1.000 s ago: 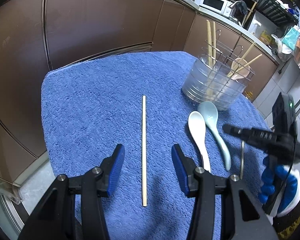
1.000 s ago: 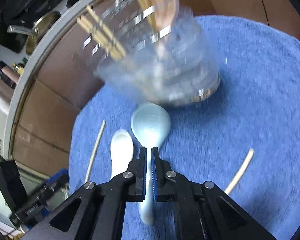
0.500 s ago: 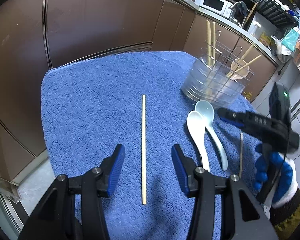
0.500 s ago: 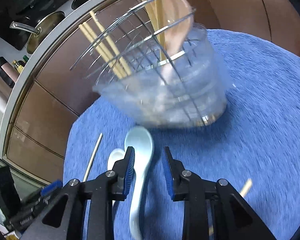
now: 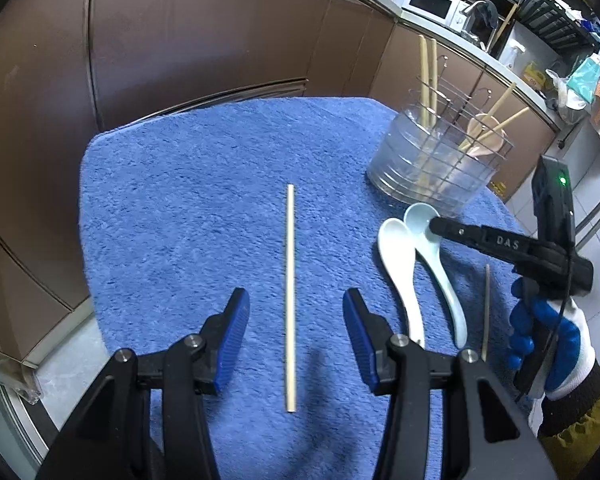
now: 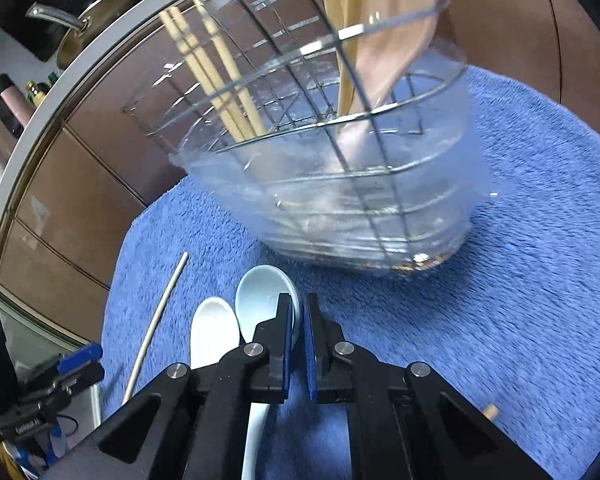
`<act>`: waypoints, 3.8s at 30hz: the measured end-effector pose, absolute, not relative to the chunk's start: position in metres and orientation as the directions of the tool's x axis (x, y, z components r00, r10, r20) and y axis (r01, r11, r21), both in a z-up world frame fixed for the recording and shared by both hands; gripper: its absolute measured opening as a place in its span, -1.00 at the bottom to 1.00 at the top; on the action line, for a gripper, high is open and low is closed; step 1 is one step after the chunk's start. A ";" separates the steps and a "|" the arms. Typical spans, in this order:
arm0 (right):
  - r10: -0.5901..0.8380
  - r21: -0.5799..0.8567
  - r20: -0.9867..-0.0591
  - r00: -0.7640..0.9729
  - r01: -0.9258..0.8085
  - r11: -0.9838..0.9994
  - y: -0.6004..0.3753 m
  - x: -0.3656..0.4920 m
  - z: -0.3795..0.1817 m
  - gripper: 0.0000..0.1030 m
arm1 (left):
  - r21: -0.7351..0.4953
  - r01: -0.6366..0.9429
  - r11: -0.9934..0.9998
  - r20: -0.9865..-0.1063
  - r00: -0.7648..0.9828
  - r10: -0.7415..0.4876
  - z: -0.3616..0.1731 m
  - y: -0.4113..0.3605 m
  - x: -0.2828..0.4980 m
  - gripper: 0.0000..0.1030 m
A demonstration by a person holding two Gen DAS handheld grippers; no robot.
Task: Organize utensils
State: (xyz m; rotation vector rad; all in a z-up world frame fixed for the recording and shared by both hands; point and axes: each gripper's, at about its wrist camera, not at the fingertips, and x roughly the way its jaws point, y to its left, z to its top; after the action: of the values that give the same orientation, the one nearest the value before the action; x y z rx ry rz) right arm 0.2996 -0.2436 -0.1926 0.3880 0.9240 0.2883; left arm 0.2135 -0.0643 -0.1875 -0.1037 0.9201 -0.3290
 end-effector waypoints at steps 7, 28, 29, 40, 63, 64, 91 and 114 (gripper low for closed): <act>0.399 0.456 -0.690 0.604 -0.065 0.887 -0.246 0.273 -0.181 -0.88 | -0.266 0.337 0.903 -0.775 0.483 -0.408 -0.186 -0.098 0.248 -0.10; 0.367 0.467 -0.644 0.671 -0.034 0.883 -0.265 0.227 -0.155 -0.88 | -0.303 0.450 0.840 -0.838 0.294 -0.460 -0.220 -0.173 0.311 -0.88; 0.361 0.461 -0.645 0.674 -0.033 0.887 -0.264 0.225 -0.153 -0.88 | -0.295 0.453 0.841 -0.836 0.303 -0.457 -0.219 -0.174 0.308 -0.89; 0.273 0.365 -0.598 0.754 -0.047 0.930 -0.250 0.199 -0.113 -0.88 | -0.197 0.476 0.857 -0.729 0.513 -0.452 -0.169 -0.155 0.253 -0.91; -0.018 0.137 -0.173 0.985 0.042 0.990 -0.251 0.310 -0.013 -0.88 | -0.073 0.317 0.946 -0.245 0.914 -0.325 -0.008 -0.185 0.294 -0.91; -0.030 0.128 -0.174 0.984 0.052 0.990 -0.252 0.316 -0.019 -0.88 | -0.059 0.302 0.951 -0.240 0.921 -0.307 -0.013 -0.189 0.298 -0.91; -0.046 0.065 -0.213 0.976 0.061 0.996 -0.249 0.275 -0.058 -0.63 | -0.083 0.291 0.953 -0.232 0.924 -0.303 -0.074 -0.191 0.292 -0.43; -0.090 0.172 -0.396 0.914 0.170 0.970 -0.266 0.133 -0.054 0.32 | -0.104 0.263 0.959 -0.329 0.901 -0.282 -0.042 -0.109 0.166 0.10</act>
State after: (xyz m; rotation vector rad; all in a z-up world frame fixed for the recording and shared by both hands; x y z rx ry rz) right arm 0.1332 -0.2660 -0.0542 0.2058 0.3971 -0.1349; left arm 0.1656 -0.1086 -0.0417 -0.0571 0.3490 -0.2822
